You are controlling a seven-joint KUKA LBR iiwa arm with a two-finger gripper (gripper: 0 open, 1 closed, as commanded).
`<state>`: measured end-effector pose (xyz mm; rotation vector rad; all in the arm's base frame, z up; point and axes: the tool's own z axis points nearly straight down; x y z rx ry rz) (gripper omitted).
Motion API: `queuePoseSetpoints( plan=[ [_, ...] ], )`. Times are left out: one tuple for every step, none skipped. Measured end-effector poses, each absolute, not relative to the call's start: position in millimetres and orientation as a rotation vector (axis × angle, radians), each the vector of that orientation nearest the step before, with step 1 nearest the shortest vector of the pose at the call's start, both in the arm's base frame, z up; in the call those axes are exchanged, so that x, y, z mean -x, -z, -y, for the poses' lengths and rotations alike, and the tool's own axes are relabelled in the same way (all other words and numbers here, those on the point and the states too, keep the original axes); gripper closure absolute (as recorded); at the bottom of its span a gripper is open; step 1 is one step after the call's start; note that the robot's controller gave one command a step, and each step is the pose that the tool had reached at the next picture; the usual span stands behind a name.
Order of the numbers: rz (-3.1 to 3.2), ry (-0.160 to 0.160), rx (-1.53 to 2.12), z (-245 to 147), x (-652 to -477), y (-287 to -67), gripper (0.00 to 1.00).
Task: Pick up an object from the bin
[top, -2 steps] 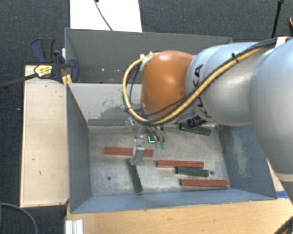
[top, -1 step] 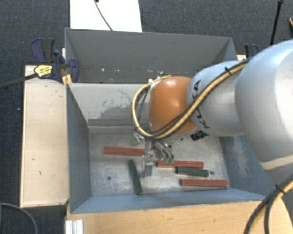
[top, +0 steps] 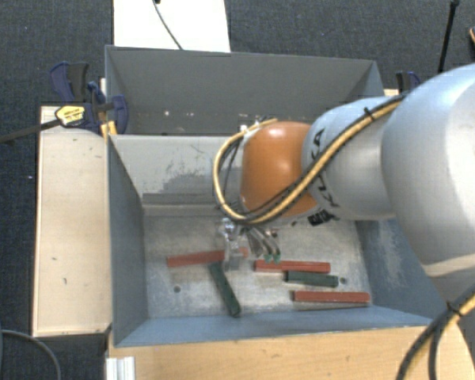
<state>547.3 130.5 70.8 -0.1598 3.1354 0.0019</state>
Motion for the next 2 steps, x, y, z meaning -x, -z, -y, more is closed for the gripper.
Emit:
queuePoseSetpoints(
  plan=[
    [-3.128, -0.001, 0.171, -108, -535.7, -179, 1.0],
    [-3.128, -0.001, 0.163, -86, -523.0, -251, 1.0]
  ],
)
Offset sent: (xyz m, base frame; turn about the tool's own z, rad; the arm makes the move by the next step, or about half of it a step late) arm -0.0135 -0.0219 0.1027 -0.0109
